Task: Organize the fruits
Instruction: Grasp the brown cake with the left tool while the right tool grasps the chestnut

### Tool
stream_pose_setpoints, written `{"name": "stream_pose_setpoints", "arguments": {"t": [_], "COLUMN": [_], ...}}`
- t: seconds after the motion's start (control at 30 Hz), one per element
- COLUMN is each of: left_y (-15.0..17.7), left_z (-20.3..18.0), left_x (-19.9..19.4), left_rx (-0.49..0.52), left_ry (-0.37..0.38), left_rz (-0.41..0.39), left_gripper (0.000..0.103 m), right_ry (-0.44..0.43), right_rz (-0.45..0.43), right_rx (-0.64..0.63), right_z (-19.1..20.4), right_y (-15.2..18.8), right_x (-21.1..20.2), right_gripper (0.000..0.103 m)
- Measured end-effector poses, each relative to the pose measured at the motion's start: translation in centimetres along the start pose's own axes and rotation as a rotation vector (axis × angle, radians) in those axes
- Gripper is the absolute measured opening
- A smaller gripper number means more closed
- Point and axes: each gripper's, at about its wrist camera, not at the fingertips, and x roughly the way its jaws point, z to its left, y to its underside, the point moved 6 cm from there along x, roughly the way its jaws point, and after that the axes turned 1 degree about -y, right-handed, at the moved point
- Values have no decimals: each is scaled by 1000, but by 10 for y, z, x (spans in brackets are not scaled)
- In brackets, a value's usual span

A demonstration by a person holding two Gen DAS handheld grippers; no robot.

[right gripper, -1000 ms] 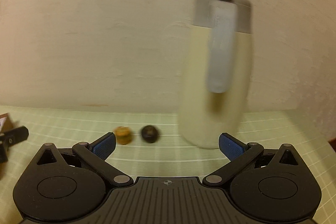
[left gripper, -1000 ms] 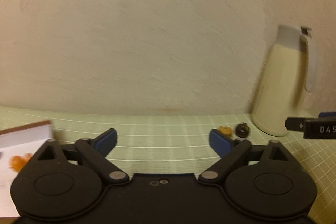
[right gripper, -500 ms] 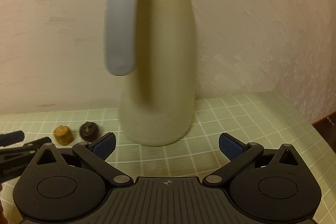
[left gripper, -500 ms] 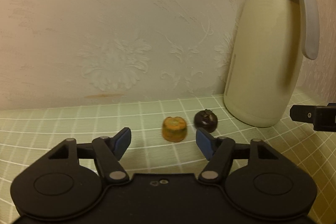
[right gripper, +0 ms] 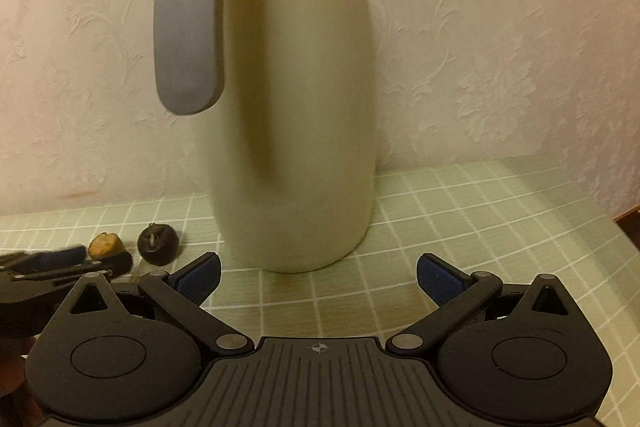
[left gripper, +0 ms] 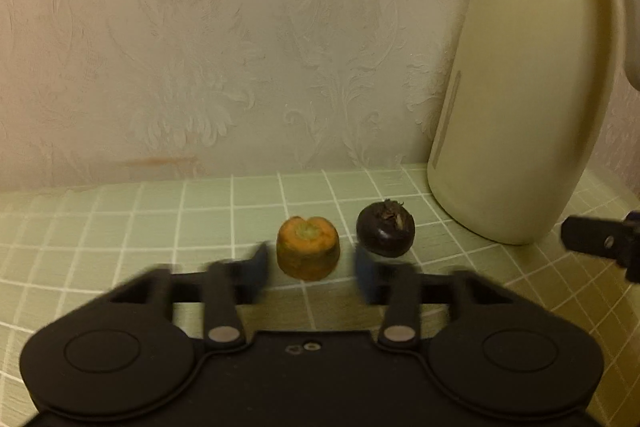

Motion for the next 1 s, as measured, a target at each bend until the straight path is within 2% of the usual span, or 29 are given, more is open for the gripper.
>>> {"name": "stream_pose_setpoints", "arguments": {"t": [0.2,0.33,0.57,0.6,0.63,0.67,0.73,0.8,0.83,0.87,0.93,1.0], "left_y": [2,0,1,1,0,-1,-1,0,1,2,3,6], "left_z": [27,54,81,83,84,85,84,84,83,83,81,77], "left_x": [-5,-15,-30,-32,-34,-35,-39,-42,-44,-47,-53,-62], "left_rx": [-15,-41,-25,-25,-24,-25,-31,-29,-27,-24,-20,-7], "left_ry": [-38,-75,-118,-119,-118,-116,-112,-110,-108,-108,-106,-103], "left_rz": [9,1,-1,-2,-2,-1,-3,-5,-6,-6,-10,-14], "left_gripper": [26,25,25,26,25,25,26,25,25,25,26,25], "right_ry": [-37,-87,-179,-186,-186,-179,-165,-156,-136,-132,-155,-149], "right_rz": [26,43,69,71,78,93,119,135,125,124,130,122], "right_rx": [-17,-34,-64,-74,-81,-89,-92,-95,-120,-128,-88,-106], "right_z": [21,46,96,104,109,113,119,120,122,123,120,120], "right_y": [-4,-5,-17,-19,-19,-19,-17,-13,-13,-15,-18,-20], "right_x": [16,22,42,46,50,55,67,76,78,78,75,67], "right_gripper": [103,103,102,96,79,68,66,59,44,36,36,36]}}
